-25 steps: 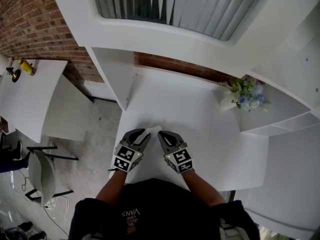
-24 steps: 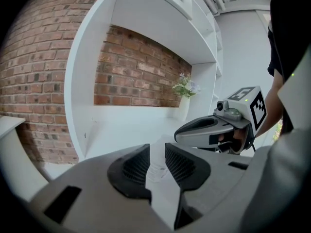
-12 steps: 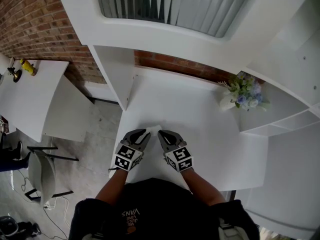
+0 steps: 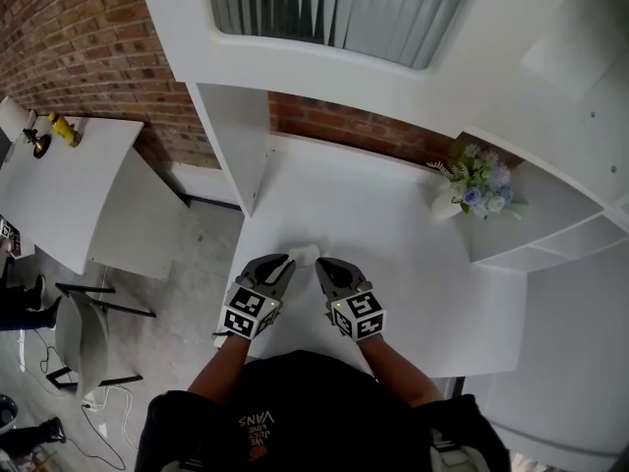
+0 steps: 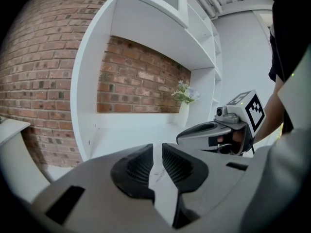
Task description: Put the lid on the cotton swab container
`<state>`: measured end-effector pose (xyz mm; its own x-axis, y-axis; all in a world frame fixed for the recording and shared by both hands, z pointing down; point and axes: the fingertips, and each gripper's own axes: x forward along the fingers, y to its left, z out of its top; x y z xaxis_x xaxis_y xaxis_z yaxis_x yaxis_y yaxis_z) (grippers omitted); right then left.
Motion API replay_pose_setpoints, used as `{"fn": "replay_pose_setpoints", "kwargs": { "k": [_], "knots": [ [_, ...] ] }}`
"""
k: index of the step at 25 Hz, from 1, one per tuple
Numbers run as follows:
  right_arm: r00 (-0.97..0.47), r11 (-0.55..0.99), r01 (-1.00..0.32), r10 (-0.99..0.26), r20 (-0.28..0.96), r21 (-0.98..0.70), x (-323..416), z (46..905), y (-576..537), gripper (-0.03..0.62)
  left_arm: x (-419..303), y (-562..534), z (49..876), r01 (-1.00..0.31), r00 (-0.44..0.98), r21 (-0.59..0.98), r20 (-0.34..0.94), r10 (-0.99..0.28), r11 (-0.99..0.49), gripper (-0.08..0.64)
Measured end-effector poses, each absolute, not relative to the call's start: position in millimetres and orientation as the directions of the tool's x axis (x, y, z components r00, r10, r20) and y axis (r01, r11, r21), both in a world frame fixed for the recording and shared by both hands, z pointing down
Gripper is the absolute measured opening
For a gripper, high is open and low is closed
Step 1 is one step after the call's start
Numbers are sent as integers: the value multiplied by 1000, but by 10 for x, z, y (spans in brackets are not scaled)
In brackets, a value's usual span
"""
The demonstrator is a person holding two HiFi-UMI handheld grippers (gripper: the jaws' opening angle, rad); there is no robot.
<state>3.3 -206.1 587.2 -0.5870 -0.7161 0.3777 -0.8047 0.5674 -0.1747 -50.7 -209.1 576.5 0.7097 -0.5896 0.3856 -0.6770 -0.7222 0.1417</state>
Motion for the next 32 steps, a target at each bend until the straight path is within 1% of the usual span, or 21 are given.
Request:
{"fn": "replay_pose_setpoints", "kwargs": {
  "k": [6,13,22,32],
  "knots": [
    [-602,570,-798,-735,312,-196,65,5609,-1925,0,-507,-1951,5535,-677,711,108,354,-608,-728,57],
    [-617,589,-787,-752,232,-185,177,5228,-1751,0,-457,-1747,5217,-691,705,82,293,-646,-718,21],
    [-664,644,-747,-736,134,-163,321,4750,-1513,0,-401,-1476,4888,-730,677,75,223,-702,-680,8],
    [-697,678,-715,-711,92,-172,469,4513,-1281,0,-390,-1213,4729,-774,630,74,188,-753,-629,6]
  ]
}}
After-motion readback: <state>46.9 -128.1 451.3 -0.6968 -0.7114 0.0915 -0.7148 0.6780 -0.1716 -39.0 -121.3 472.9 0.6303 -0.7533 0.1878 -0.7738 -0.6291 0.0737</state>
